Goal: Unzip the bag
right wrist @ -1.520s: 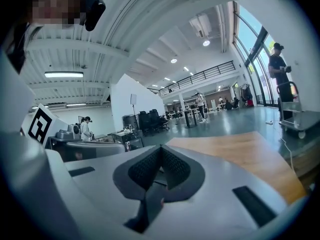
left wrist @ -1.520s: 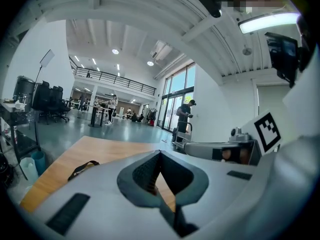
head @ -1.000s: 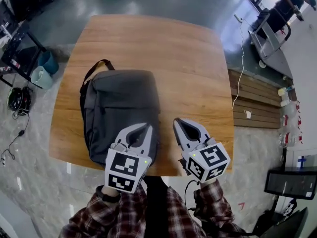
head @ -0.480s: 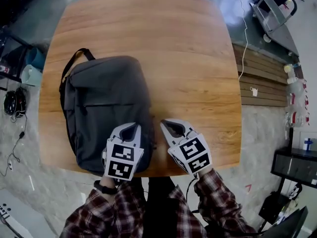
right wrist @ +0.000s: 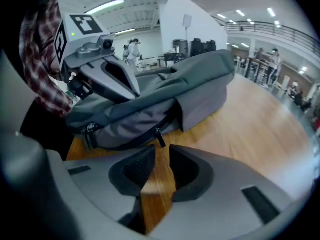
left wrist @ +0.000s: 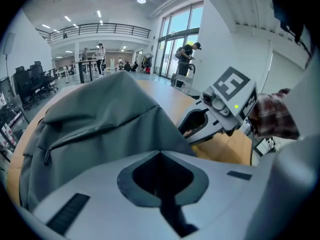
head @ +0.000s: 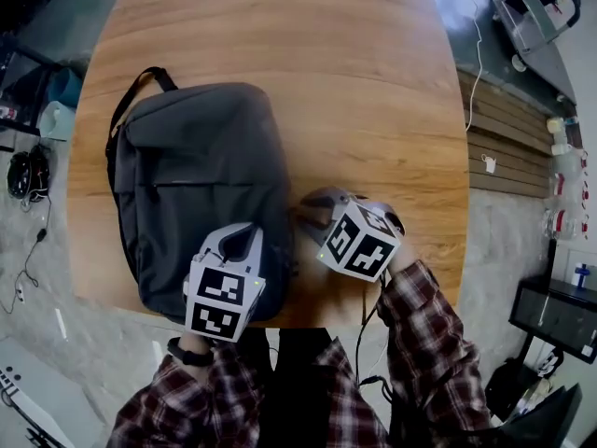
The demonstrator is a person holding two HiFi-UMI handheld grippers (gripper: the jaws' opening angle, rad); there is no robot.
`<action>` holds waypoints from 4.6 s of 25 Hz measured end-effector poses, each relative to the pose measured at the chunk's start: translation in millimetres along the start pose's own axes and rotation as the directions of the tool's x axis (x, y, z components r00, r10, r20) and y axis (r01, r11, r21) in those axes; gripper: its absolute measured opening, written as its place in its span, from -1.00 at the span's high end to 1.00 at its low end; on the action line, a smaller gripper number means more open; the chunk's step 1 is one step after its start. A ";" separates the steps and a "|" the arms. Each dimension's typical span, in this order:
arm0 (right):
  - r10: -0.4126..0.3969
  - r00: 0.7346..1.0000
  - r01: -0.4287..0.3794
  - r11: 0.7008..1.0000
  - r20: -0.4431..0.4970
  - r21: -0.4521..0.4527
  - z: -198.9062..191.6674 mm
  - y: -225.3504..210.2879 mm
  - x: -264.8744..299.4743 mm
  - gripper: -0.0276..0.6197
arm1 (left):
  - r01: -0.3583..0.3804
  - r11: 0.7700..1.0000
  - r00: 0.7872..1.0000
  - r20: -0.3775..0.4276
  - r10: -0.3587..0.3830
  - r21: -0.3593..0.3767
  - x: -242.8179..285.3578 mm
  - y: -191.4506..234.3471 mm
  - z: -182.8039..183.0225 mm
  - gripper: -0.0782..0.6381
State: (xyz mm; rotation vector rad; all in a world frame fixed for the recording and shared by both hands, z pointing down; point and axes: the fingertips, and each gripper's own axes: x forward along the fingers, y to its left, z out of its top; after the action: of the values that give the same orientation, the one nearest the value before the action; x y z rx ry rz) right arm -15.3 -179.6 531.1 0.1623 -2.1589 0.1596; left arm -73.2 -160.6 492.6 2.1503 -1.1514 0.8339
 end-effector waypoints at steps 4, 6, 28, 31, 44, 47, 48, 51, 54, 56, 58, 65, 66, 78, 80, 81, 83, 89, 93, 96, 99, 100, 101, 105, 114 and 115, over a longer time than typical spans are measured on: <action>0.081 0.996 -0.085 0.984 -0.031 -0.155 7.2 3.1 5.5 0.64 | 0.013 1.000 1.000 0.001 -0.013 -0.013 -0.6 2.0 -1.6 0.76; 0.105 0.993 -0.115 0.963 -0.055 -0.244 10.4 4.1 8.5 0.64 | 0.018 1.000 1.000 0.003 -0.018 -0.017 -0.5 1.3 -1.4 0.76; 0.302 0.944 -0.320 0.935 -0.133 -0.150 10.5 17.4 11.5 0.85 | 0.040 0.998 0.999 -0.002 -0.040 -0.041 6.9 2.9 -6.3 0.76; 0.335 0.931 -0.355 0.925 -0.149 -0.138 12.2 18.2 13.8 0.85 | 0.042 0.998 0.999 -0.005 -0.043 -0.039 8.4 2.6 -6.7 0.76; 0.129 0.977 -0.149 0.983 -0.171 -0.108 -10.0 32.0 3.4 0.88 | 0.019 0.997 0.999 -0.026 -0.021 -0.069 20.3 9.9 -11.4 0.76; 0.067 0.987 -0.072 0.997 -0.148 -0.033 -14.0 44.2 0.1 0.88 | 0.018 0.995 0.999 -0.029 -0.020 -0.094 22.6 11.3 -10.6 0.76; 0.047 0.990 -0.047 0.999 -0.135 0.002 -14.4 47.7 -1.0 0.88 | 0.018 0.995 0.999 -0.029 -0.021 -0.102 23.3 11.5 -10.1 0.76; -0.006 0.996 0.016 0.993 -0.093 0.113 -15.5 58.0 -3.7 0.88 | 0.016 0.991 1.000 -0.018 -0.018 -0.134 25.3 12.8 -6.8 0.76; -0.033 0.997 0.046 0.980 -0.073 0.193 -22.3 70.1 -8.5 0.88 | 0.007 0.986 1.000 0.003 -0.007 -0.169 32.0 12.4 1.6 0.76; -0.032 0.997 0.046 0.972 -0.067 0.230 -29.1 81.4 -11.3 0.88 | 0.004 0.981 1.000 0.014 -0.001 -0.194 39.6 12.4 9.1 0.76; -0.024 0.998 0.038 0.964 -0.056 0.262 -34.5 97.5 -13.3 0.88 | 0.003 0.974 1.000 0.028 0.003 -0.226 46.6 14.0 16.4 0.76; -0.053 0.999 0.051 0.948 -0.003 0.315 -29.8 138.5 -14.7 0.88 | 0.009 0.955 0.997 0.078 0.014 -0.295 59.1 25.4 39.4 0.76; -0.079 0.997 0.079 0.952 -0.013 0.296 -31.7 134.9 -15.0 0.88 | 0.014 0.959 0.996 0.089 0.011 -0.283 58.5 26.6 41.9 0.76; -0.262 0.962 0.271 0.953 -0.084 0.133 -52.2 49.6 -26.9 0.88 | -0.038 0.970 0.999 -0.017 0.043 0.239 34.6 23.0 14.9 0.76; -0.271 0.959 0.278 0.956 -0.085 0.095 -50.2 35.0 -24.0 0.88 | -0.050 0.981 0.998 -0.033 0.057 0.188 29.5 25.6 6.7 0.76; -0.276 0.958 0.282 0.957 -0.084 0.074 -47.9 27.5 -22.2 0.88 | -0.059 0.986 0.997 -0.040 0.066 0.157 26.6 27.1 2.9 0.76; -0.287 0.955 0.290 0.956 -0.080 0.031 -41.3 13.3 -18.5 0.88 | -0.085 0.993 0.995 -0.048 0.089 0.086 20.5 29.8 -3.8 0.76; -0.311 0.948 0.307 0.950 -0.068 -0.053 -20.1 -17.1 -3.3 0.88 | -0.106 0.981 0.992 -0.078 0.094 -0.162 9.9 31.4 -18.3 0.76; -0.307 0.950 0.307 0.952 -0.051 -0.015 -16.2 -17.3 -2.7 0.88 | 0.076 0.992 0.994 -0.074 -0.084 -0.096 3.0 12.0 -5.0 0.76; -0.307 0.951 0.307 0.952 -0.039 0.013 -13.4 -13.2 -6.0 0.88 | 0.181 0.959 0.983 -0.034 -0.178 0.219 4.3 -13.9 23.8 0.76; -0.303 0.952 0.305 0.952 -0.044 0.041 -15.5 -7.8 -8.2 0.88 | 0.241 0.880 0.970 -0.092 -0.223 0.408 26.7 -30.0 31.4 0.76; -0.300 0.953 0.303 0.952 -0.050 0.051 -17.8 -4.9 -8.7 0.88 | 0.264 0.853 0.964 -0.127 -0.231 0.450 34.7 -32.0 28.3 0.76; -0.298 0.953 0.302 0.952 -0.057 0.060 -20.8 -1.7 -9.3 0.88 | 0.290 0.829 0.957 -0.159 -0.244 0.477 41.0 -33.3 24.4 0.76; -0.294 0.952 0.301 0.948 -0.082 0.101 -33.0 12.7 -15.5 0.88 | 0.369 0.815 0.929 -0.213 -0.304 0.447 53.9 -34.0 19.8 0.76; -0.259 0.963 0.271 0.928 -0.081 0.255 -46.1 85.3 -31.9 0.88 | 0.326 0.856 0.943 -0.199 -0.266 0.400 76.3 -23.9 38.8 0.76; -0.262 0.962 0.271 0.924 -0.072 0.270 -43.8 93.1 -33.9 0.88 | 0.312 0.868 0.948 -0.194 -0.254 0.386 79.5 -20.1 42.8 0.76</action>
State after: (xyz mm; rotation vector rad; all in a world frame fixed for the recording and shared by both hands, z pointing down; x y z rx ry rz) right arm 22.6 -78.6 522.5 0.6088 -2.0476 0.3057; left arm -10.0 -222.5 519.7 2.4738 -0.5998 1.1451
